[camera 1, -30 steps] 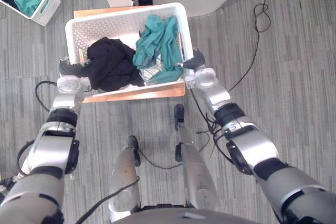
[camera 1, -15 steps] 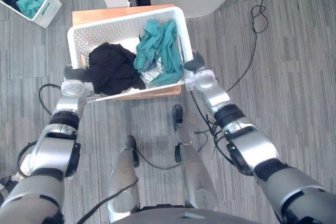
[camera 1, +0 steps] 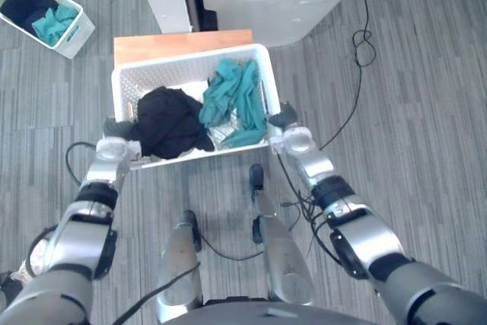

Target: Pick up the laundry basket with both hands and put the clothes into the washing machine.

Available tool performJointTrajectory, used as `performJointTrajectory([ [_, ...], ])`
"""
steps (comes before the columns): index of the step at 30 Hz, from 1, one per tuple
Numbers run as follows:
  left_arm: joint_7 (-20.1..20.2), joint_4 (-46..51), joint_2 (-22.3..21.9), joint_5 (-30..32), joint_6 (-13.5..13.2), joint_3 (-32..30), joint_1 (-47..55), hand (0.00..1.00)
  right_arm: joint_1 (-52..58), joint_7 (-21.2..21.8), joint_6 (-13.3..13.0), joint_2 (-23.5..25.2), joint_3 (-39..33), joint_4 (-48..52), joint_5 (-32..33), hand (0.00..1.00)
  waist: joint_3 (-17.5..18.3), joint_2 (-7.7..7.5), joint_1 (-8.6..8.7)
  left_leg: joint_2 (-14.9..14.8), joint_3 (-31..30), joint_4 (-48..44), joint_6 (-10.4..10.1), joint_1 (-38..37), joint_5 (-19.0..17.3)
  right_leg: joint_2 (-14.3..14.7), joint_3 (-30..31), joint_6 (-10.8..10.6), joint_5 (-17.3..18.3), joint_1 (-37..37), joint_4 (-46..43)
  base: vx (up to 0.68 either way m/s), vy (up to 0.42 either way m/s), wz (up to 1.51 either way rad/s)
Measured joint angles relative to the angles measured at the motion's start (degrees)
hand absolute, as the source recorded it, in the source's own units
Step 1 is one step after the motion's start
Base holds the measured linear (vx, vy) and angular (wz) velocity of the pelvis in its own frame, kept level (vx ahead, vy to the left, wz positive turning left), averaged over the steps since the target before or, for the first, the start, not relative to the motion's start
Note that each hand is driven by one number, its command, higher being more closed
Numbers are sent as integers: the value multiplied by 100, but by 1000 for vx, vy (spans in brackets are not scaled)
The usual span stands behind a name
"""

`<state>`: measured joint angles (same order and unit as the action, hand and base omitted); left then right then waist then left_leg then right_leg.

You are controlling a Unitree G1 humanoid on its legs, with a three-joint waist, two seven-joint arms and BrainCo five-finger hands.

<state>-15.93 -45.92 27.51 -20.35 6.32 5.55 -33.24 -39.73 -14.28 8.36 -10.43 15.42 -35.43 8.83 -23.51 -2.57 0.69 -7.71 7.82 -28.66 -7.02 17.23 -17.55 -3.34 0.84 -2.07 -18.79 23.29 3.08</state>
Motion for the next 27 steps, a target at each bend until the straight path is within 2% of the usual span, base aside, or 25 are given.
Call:
performJointTrajectory([
  [4,66,1185,-162,-211,-3,-218,1287,100,659,112,69,-135,13,768,27,100,-1,9,-42,-3,-10,311,-24,-662,42,42,-64,14,160,-552,6,-49,-2,4],
  [8,216,2002,-300,-337,-25,-463,2023,100,968,182,69,-249,-19,1349,27,100,31,23,-110,53,-25,685,-25,-998,178,-6,-216,108,323,-767,24,-2,-18,9],
  [10,271,2260,-440,-426,-47,-609,2411,100,1183,332,69,-251,-46,1497,27,100,199,94,-120,76,-70,887,-44,-1076,270,-27,-317,131,303,-784,35,43,-5,11],
  [13,403,2520,-733,-432,-47,-808,2951,100,1635,493,70,-247,-116,1734,28,100,413,238,-147,40,-38,1129,-50,-1383,302,25,-344,64,262,-973,62,88,20,-2],
  [15,472,2656,-871,-430,-47,-846,3236,100,1926,599,69,-244,-209,1921,28,100,583,276,-150,33,-12,1207,-49,-1517,301,40,-348,63,262,-1103,134,73,46,-7],
  [19,644,2799,-1172,-417,-47,-885,3628,100,2345,716,69,-223,-469,1933,113,100,846,269,-152,36,-4,1298,-20,-1772,258,45,-341,15,347,-1355,150,2,62,-2],
  [20,671,2808,-1293,-409,-47,-880,3814,100,2518,784,69,-200,-562,1934,218,100,1014,271,-157,37,6,1300,-9,-1794,235,42,-333,42,428,-1379,152,-28,38,-4],
  [23,768,2821,-1434,-397,-38,-843,4007,100,2733,794,70,-141,-727,1934,228,100,1059,267,-158,37,9,1354,-10,-1981,233,41,-335,20,460,-1547,152,-22,22,0],
  [27,888,2613,-1662,-197,-3,-783,4202,100,3170,813,72,-126,-917,1930,228,100,1301,284,-112,38,2,1402,-12,-2057,233,27,-335,-84,501,-1607,153,-8,3,0],
])
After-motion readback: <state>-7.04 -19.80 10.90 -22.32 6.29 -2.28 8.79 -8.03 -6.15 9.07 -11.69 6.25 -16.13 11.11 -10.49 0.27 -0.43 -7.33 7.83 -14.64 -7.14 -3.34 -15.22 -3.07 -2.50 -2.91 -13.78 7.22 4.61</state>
